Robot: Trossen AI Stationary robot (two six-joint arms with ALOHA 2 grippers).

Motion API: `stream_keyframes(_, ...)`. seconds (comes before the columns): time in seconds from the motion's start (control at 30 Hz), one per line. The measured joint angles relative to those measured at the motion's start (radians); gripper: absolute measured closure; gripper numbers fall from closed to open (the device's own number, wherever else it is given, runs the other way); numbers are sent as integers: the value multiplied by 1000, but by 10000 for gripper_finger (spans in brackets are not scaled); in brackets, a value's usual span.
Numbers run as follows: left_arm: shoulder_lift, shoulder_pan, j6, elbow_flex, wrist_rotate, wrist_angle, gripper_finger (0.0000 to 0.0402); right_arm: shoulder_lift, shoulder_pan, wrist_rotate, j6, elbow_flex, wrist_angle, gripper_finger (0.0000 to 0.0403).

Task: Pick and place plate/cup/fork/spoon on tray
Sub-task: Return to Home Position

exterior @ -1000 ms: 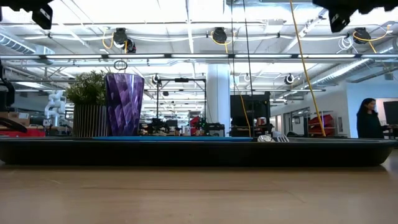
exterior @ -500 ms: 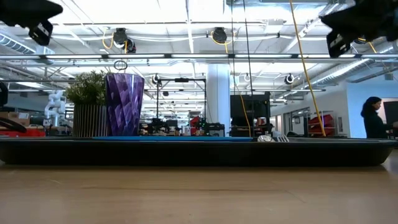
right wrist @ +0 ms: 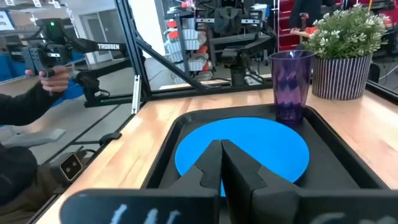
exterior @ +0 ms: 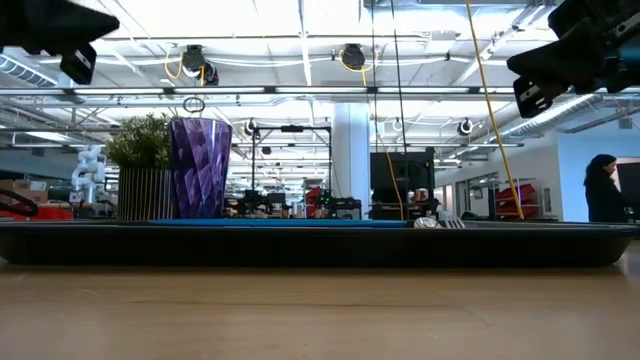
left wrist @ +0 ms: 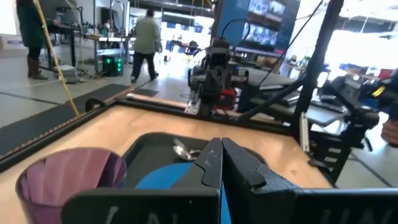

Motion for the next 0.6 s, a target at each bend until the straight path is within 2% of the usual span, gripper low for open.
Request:
stream_keyframes(0.17, 0, 136, -20, -54, 88, 12, 401, 18, -71, -67, -7, 0, -3, 403)
stream_keyframes(0.3, 0, 226, -59, -88, 156, 12, 401, 31, -87, -65, 14, -26, 12, 403)
stream_keyframes(0.6, 0, 287, -16, -93, 187, 9, 401, 24, -87, -59, -25, -40, 24, 403)
